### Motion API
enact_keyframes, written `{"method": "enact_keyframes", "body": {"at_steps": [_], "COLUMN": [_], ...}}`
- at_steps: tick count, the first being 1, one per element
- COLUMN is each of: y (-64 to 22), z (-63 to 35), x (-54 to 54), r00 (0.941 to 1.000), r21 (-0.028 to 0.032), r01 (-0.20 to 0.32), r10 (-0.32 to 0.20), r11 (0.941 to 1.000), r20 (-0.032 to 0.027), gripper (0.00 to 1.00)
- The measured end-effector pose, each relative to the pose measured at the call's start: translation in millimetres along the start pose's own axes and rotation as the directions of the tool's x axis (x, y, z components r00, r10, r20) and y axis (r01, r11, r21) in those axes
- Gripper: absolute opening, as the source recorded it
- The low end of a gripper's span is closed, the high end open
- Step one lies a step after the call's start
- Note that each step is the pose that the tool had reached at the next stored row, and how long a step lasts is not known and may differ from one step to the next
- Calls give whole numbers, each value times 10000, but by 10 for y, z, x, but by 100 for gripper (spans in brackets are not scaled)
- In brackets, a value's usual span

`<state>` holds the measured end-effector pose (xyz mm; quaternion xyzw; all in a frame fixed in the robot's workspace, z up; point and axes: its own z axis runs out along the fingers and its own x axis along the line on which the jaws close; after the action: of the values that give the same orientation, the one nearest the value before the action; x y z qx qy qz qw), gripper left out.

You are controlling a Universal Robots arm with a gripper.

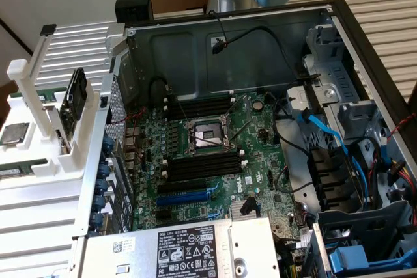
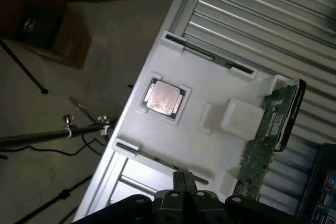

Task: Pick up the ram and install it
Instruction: 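Pick up the ram and move it above insertion slot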

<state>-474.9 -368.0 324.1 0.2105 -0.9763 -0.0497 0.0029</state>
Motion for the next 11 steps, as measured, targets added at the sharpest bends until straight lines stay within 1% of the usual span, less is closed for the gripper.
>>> {"method": "enact_keyframes", "body": {"at_steps": [1, 2, 4, 6, 7, 10, 11], "y": [0, 0, 0, -1, -1, -2, -2], "z": [0, 4, 6, 8, 11, 15, 18], "x": [0, 0, 0, 0, 0, 0, 0], "r00": [9998, 9959, 9918, 9865, 9798, 9674, 9521], "r21": [-3, -18, -27, -38, -51, -71, -93], "r01": [173, 904, 1270, 1629, 1992, 2520, 3042], "r10": [-173, -905, -1271, -1629, -1993, -2521, -3043], "r11": [9999, 9959, 9919, 9866, 9799, 9677, 9526], "r20": [-19, -88, -124, -159, -194, -244, -293], "gripper": [10, 10, 10, 10, 10, 10, 10]}}
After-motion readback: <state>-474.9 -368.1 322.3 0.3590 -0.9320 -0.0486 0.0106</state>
